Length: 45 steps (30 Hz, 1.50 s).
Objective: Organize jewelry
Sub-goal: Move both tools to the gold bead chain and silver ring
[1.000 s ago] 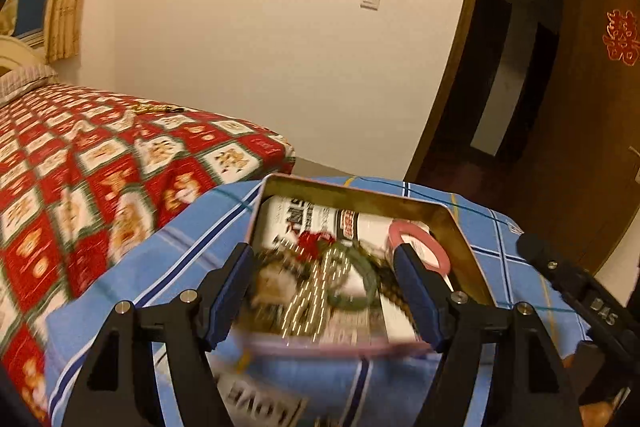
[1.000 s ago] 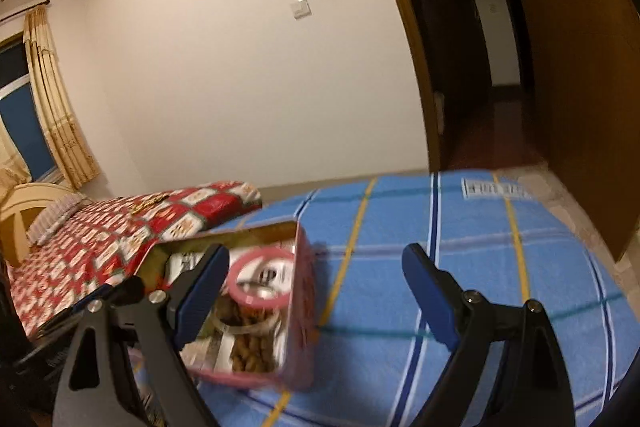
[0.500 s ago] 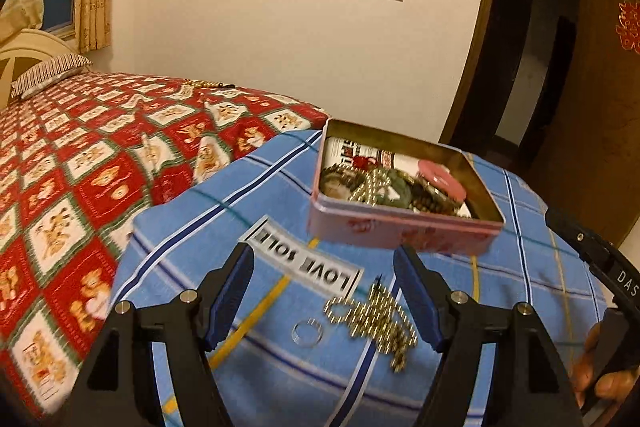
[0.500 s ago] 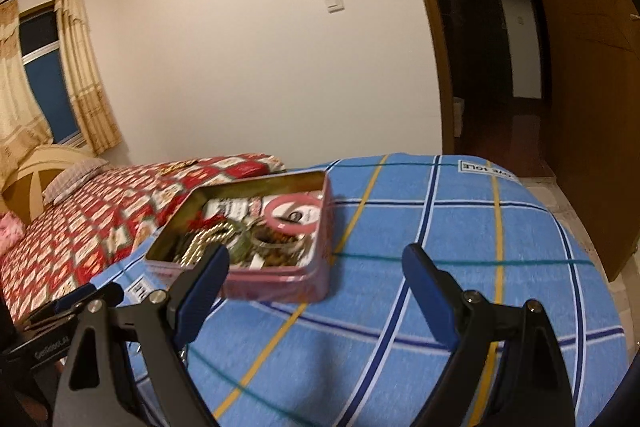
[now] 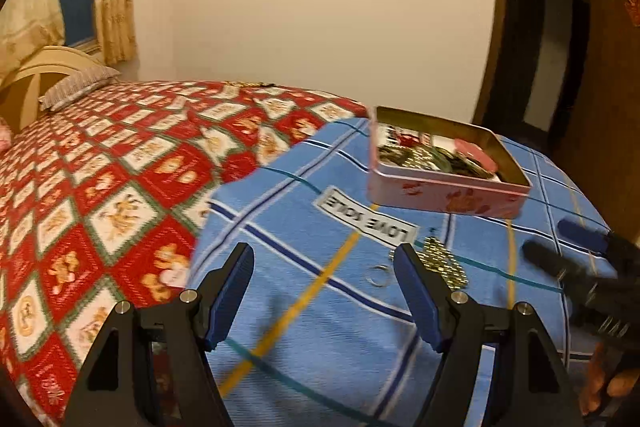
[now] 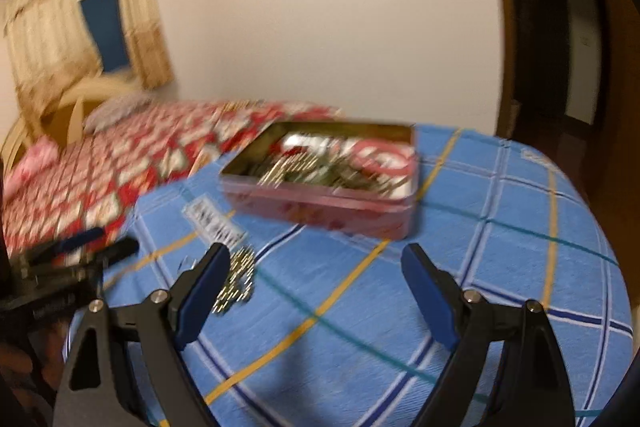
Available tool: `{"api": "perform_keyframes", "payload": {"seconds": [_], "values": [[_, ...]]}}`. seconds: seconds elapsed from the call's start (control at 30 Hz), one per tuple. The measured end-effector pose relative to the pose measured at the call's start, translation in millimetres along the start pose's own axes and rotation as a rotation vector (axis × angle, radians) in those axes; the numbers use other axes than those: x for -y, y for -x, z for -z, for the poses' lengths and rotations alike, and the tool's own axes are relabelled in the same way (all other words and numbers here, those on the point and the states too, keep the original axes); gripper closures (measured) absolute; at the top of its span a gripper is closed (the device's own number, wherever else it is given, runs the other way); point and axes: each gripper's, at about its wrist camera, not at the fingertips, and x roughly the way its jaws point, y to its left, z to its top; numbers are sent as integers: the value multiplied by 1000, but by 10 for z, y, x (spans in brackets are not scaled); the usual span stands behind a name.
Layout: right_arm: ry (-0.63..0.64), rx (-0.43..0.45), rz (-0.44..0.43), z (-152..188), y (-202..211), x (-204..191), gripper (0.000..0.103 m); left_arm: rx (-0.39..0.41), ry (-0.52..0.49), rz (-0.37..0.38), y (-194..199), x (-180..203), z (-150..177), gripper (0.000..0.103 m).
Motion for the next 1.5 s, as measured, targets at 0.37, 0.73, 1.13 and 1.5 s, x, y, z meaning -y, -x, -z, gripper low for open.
{"api": "perform_keyframes", "payload": {"seconds": [0.37, 0.73, 1.13, 1.5], "values": [[99, -258, -102, -8, -699, -372, 49, -10, 31, -26, -25, -185, 16, 31], [130, -290, -155, 1, -764, -447, 72, -41, 13, -21, -114, -109, 62, 31], [-51, -105, -221, -131, -364, 6, 90, -88, -39, 46, -223, 68, 3, 31], [-117, -45, -200, -182, -261, 172, 90, -283, -145, 61, -791, 442, -38, 55]]}}
